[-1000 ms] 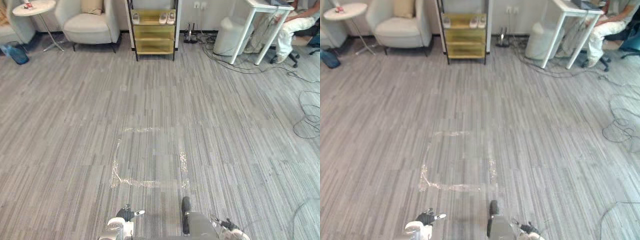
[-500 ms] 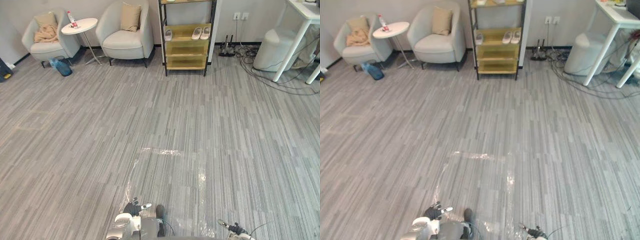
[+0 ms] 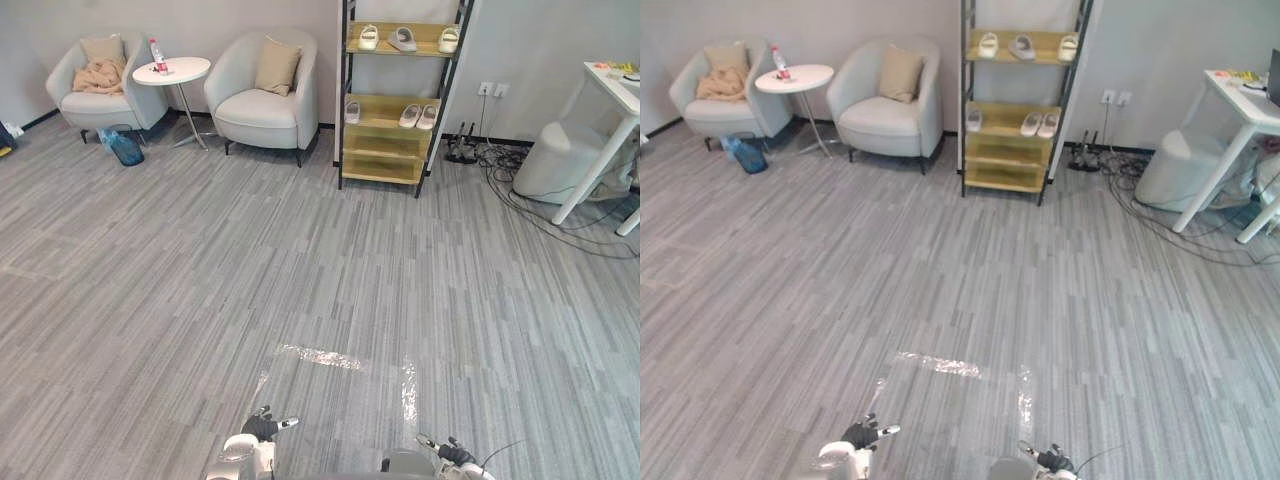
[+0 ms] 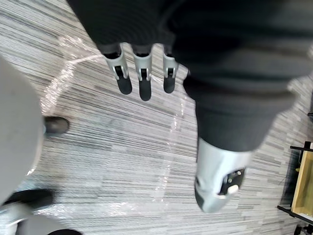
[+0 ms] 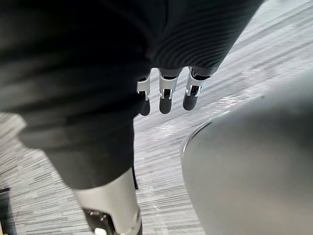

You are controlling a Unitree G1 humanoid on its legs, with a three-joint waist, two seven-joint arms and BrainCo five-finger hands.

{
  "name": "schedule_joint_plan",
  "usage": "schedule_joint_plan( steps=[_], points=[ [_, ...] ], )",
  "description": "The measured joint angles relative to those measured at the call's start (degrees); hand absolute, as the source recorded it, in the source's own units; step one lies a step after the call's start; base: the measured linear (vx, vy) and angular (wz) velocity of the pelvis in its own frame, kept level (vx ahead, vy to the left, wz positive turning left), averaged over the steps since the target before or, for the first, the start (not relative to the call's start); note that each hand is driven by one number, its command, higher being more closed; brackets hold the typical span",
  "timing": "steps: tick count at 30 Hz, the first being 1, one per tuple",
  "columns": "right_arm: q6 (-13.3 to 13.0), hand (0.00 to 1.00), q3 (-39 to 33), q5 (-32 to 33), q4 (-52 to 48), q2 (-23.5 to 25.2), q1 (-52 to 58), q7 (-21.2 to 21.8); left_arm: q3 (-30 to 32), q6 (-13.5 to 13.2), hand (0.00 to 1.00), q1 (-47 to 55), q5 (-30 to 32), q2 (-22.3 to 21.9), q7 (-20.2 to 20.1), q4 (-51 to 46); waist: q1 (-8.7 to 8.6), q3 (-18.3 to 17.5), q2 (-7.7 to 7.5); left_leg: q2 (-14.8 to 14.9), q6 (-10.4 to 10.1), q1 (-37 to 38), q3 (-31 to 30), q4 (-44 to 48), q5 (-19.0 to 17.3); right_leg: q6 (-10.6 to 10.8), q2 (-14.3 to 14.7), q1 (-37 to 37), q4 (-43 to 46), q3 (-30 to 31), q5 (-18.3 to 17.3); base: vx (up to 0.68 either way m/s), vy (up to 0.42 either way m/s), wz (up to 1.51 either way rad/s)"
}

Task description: Pick up cushions and gather them together orderly.

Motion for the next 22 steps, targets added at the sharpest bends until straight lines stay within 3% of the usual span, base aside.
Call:
schedule_joint_plan(
  steps=[1, 2, 3, 4, 5, 7, 8, 10, 12, 14, 16, 17, 18, 19, 21, 22],
  points=[
    [-0.1, 0.00, -0.6, 0.1, 1.3, -0.1, 0.2, 0.1, -0.8, 0.0, 0.00, -0.1, 0.1, 0.7, 0.0, 0.5, -0.58, 0.1, -1.87, -0.7, -1.0, 0.2, -1.7, 1.1, -1.6, -2.4, 0.1, 0.4, -3.9, 2.2, 8.2, 0.36, -0.235, 0.33],
    [0.0, 0.00, -2.2, 0.0, 2.2, -1.6, -0.1, -0.2, -0.9, -0.1, 0.00, -0.6, 0.0, -0.1, -0.1, 1.3, -0.42, 0.2, 0.28, 1.0, -1.3, 0.9, -2.9, 2.0, -2.0, -3.4, 1.6, 1.1, -3.0, 1.3, 7.2, 0.35, -0.237, 0.26],
    [0.0, 0.00, -2.2, 0.0, 2.3, -2.0, -0.1, -0.1, -0.8, -0.1, 0.00, -0.5, 0.0, -0.3, -0.1, 1.4, -0.41, 0.2, 0.77, 1.5, -1.6, 0.9, -3.2, 2.2, -2.2, -3.7, 1.7, 1.3, -3.3, 1.1, 6.7, 0.40, -0.256, 0.00],
    [-0.1, 0.00, -2.3, 0.0, 3.2, -2.6, -0.6, -0.1, -0.7, -0.1, 0.00, -0.5, 0.0, -1.1, 0.0, 2.0, -0.36, 0.4, 2.59, 2.6, -2.6, 0.7, -3.4, 3.9, -2.8, -4.4, 2.4, 2.4, -3.9, 0.1, 6.0, 0.23, -0.144, 0.09],
    [0.0, 0.00, -2.7, 0.1, 3.6, -2.8, -0.8, -0.1, -0.7, 0.0, 0.00, -0.4, 0.0, -1.3, -0.1, 2.3, -0.62, 0.4, 3.02, 3.0, -2.6, -0.2, -3.9, 6.4, -2.8, -4.7, 2.5, 3.1, -4.1, -0.4, 5.3, 0.31, -0.220, 0.29],
    [-0.1, 0.00, -3.8, 0.5, 3.4, -2.4, 0.0, -0.2, 0.2, 0.0, 0.00, -0.7, 0.0, -1.5, -0.1, 2.0, -0.78, 0.5, 2.98, 3.5, -2.9, -3.2, -4.3, 15.4, -2.6, -5.6, 2.2, 5.7, -4.5, -1.8, 3.5, 0.26, -0.210, 0.37],
    [-0.1, 0.00, -3.8, 0.7, 3.3, -2.3, 0.4, -0.3, 1.6, -0.1, 0.00, -0.7, 0.0, -2.2, -0.1, 1.1, -0.66, 1.1, 1.86, 3.7, -5.4, -6.6, -3.6, 24.7, -1.1, -6.0, 1.8, 8.0, -4.7, -2.1, 1.9, 0.19, -0.153, 0.28],
    [0.0, 0.00, -3.8, 1.4, 3.4, -2.0, 0.6, -0.3, 1.6, -0.3, 0.00, -0.7, 0.0, -2.0, -0.2, 0.6, -0.10, 1.1, 1.80, 4.6, -5.2, -9.2, -1.6, 30.8, -1.5, -6.6, 1.2, 10.3, -5.2, -2.3, 0.8, 0.17, -0.107, 0.13],
    [-0.1, 0.00, -4.1, 2.4, 3.3, -2.1, 0.3, -0.3, 1.4, -0.3, 0.00, -0.6, -0.1, -2.4, -0.1, 0.4, -0.13, 1.1, 1.68, 4.5, -4.3, -10.8, -1.0, 25.2, -3.7, -6.3, 0.4, 12.1, -6.7, -2.0, 0.3, 0.15, -0.036, -0.04],
    [-0.1, 0.00, -4.1, 2.4, 3.3, -2.1, 0.1, -0.3, 1.4, -0.3, 0.00, -0.6, -0.1, -2.4, -0.1, -0.3, 0.11, 1.1, 1.42, 3.2, -4.3, -12.0, -3.0, 17.1, -3.6, -5.7, -0.4, 12.2, -6.9, -1.2, -0.1, 0.16, 0.040, -0.22],
    [0.0, 0.00, -4.4, 2.4, 3.4, -2.2, 0.5, -0.4, 1.3, -0.3, 0.00, -0.6, -0.1, -2.4, -0.1, -0.2, 0.11, 0.9, 1.68, 2.1, -5.2, -12.0, -6.0, 8.2, -0.2, -4.4, -0.9, 13.0, -6.7, -0.5, -0.9, 0.19, 0.123, -0.25],
    [0.0, 0.00, -4.7, 2.4, 3.4, -2.4, 1.2, -0.5, 1.3, -0.3, 0.00, -0.5, -0.1, -2.7, -0.1, -0.2, 0.15, 0.4, 2.72, 2.4, -5.4, -12.3, -7.3, 4.8, 4.4, -3.3, -0.3, 13.0, -6.3, 0.1, -1.8, 0.21, 0.197, -0.33],
    [0.1, 0.00, -4.8, 2.4, 3.4, -2.1, 1.3, -0.9, 1.5, -0.3, 0.00, -0.6, -0.1, -2.4, 0.0, -0.2, 0.46, -0.2, 2.44, 2.0, -5.4, -11.6, -6.7, 5.3, 6.5, -2.5, -0.4, 14.2, -5.1, 1.8, -2.8, 0.24, 0.198, -0.34],
    [0.1, 0.00, -4.7, 2.4, 3.4, -1.9, 1.5, -1.0, 1.5, -0.3, 0.00, -0.4, -0.1, -2.2, -0.1, -0.2, 0.45, -0.6, 2.04, 1.7, -5.2, -11.4, -6.4, 5.0, 6.3, -2.2, -0.8, 14.2, -5.1, 2.1, -3.0, 0.23, 0.195, -0.38],
    [0.4, 0.00, -4.5, 2.2, 3.5, -0.8, 2.4, -1.0, 1.3, -0.2, 0.00, 0.1, -0.1, -1.5, -0.1, -0.1, 0.06, -1.6, -0.39, -0.8, -4.1, -8.9, -5.8, 1.6, 6.6, -0.8, -3.3, 14.8, -5.9, 2.8, -4.0, 0.19, 0.181, -0.12],
    [0.4, 0.00, -4.5, 2.2, 3.5, -0.7, 2.4, -1.0, 1.1, -0.2, 0.00, 0.1, -0.1, -1.5, -0.2, -0.1, 0.09, -1.7, -0.61, -1.1, -3.8, -8.7, -5.9, 1.1, 6.7, -0.7, -3.6, 14.9, -6.3, 2.7, -4.0, 0.10, 0.098, 0.05]
  ],
)
